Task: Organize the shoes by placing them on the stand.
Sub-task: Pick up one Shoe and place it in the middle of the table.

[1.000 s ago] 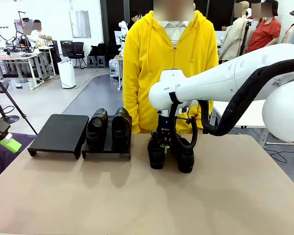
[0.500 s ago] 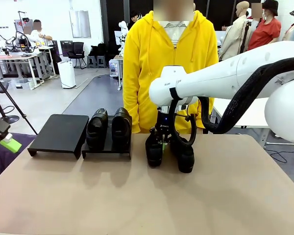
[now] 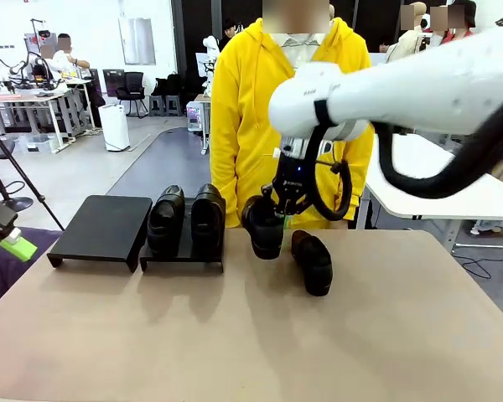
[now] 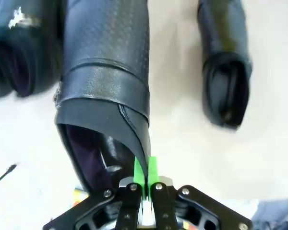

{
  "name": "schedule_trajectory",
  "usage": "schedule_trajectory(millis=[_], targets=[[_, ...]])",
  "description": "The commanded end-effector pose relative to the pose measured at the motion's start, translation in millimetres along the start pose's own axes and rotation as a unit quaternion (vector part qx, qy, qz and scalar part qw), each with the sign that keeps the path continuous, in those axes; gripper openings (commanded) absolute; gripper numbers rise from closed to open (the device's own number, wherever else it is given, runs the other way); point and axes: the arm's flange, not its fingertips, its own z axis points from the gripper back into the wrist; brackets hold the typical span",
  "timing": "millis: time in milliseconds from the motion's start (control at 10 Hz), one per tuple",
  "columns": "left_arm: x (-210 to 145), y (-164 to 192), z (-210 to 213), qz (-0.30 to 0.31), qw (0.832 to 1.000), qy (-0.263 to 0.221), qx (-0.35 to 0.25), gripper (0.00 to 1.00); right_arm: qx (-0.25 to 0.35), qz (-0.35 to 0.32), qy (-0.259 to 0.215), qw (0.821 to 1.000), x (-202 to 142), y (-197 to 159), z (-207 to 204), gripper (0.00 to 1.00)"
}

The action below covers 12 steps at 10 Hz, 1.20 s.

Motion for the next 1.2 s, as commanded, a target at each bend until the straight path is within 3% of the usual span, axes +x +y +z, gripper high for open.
schedule_trajectory(millis=[0, 200, 400, 500, 600, 700, 1000, 1100], targets=[[-1.1, -1.6, 0.3, 0.004, 1.000, 0.000, -0.010, 1.00, 0.027, -0.022, -0.008, 0.999, -106.4, -11.1, 7.1, 0.00], [-1.1, -1.6, 0.3, 0.004, 1.000, 0.000, -0.010, 1.00, 0.049, -0.082, -0.057, 0.994, -200.4, -3.2, -0.4, 0.00], [-1.1, -1.6, 0.3, 0.004, 1.000, 0.000, -0.010, 1.00, 0.068, -0.109, -0.101, 0.987, -253.9, -2.8, -17.8, 0.00], [-1.1, -1.6, 0.3, 0.004, 1.000, 0.000, -0.010, 1.00, 0.082, -0.115, -0.111, 0.984, -252.8, -8.1, -18.1, 0.00], [-1.1, -1.6, 0.3, 0.004, 1.000, 0.000, -0.010, 1.00, 0.055, -0.138, -0.098, 0.984, -228.4, -19.6, -17.3, 0.00], [-1.1, -1.6, 0.3, 0.004, 1.000, 0.000, -0.010, 1.00, 0.055, -0.107, -0.079, 0.990, -256.4, -6.9, -20.7, 0.00], [-1.1, -1.6, 0.3, 0.004, 1.000, 0.000, -0.010, 1.00, 0.050, -0.119, -0.086, 0.988, -256.7, -16.4, -26.0, 0.00], [-1.1, -1.6, 0.3, 0.004, 1.000, 0.000, -0.010, 1.00, 0.074, -0.072, -0.062, 0.993, -238.2, -9.3, -39.9, 0.00]])
